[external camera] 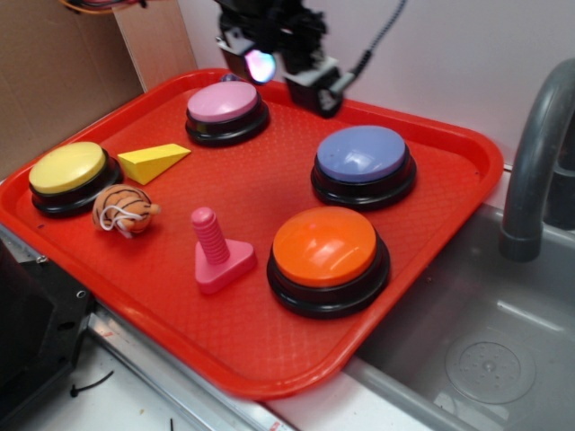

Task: Push the purple button.

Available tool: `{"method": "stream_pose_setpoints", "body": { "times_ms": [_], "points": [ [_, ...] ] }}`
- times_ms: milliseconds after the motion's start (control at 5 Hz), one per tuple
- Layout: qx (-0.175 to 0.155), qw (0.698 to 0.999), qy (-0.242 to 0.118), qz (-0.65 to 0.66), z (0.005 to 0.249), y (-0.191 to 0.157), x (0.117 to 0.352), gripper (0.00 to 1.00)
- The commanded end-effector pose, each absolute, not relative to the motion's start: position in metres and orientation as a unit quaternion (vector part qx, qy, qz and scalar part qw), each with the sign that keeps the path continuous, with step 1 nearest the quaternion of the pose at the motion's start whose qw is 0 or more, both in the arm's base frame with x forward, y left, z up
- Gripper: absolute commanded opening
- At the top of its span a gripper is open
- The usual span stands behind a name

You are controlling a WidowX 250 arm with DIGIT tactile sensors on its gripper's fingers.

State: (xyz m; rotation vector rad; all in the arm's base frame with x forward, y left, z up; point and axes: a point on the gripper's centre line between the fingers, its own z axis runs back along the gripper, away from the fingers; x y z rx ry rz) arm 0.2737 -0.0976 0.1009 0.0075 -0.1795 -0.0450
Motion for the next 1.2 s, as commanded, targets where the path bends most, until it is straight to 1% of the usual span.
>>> {"method": "stream_pose_setpoints", "body": {
  "times_ms": [0, 200, 400, 600, 800, 1000],
  "points": [
    [0.004, 0.993, -0.111, 0.04, 0.079, -0.122, 0.315, 1.0],
    [0.004, 0.995, -0.094, 0.034, 0.067, -0.123, 0.321, 1.0],
    [0.011, 0.997, -0.079, 0.017, 0.063, -0.123, 0.32, 1.0],
    [0.017, 0.998, -0.057, 0.006, 0.067, -0.121, 0.318, 1.0],
    [0.008, 0.998, -0.063, -0.013, 0.078, -0.119, 0.318, 1.0],
    [0.019, 0.995, -0.097, -0.012, 0.097, -0.117, 0.314, 1.0]
  ]
}}
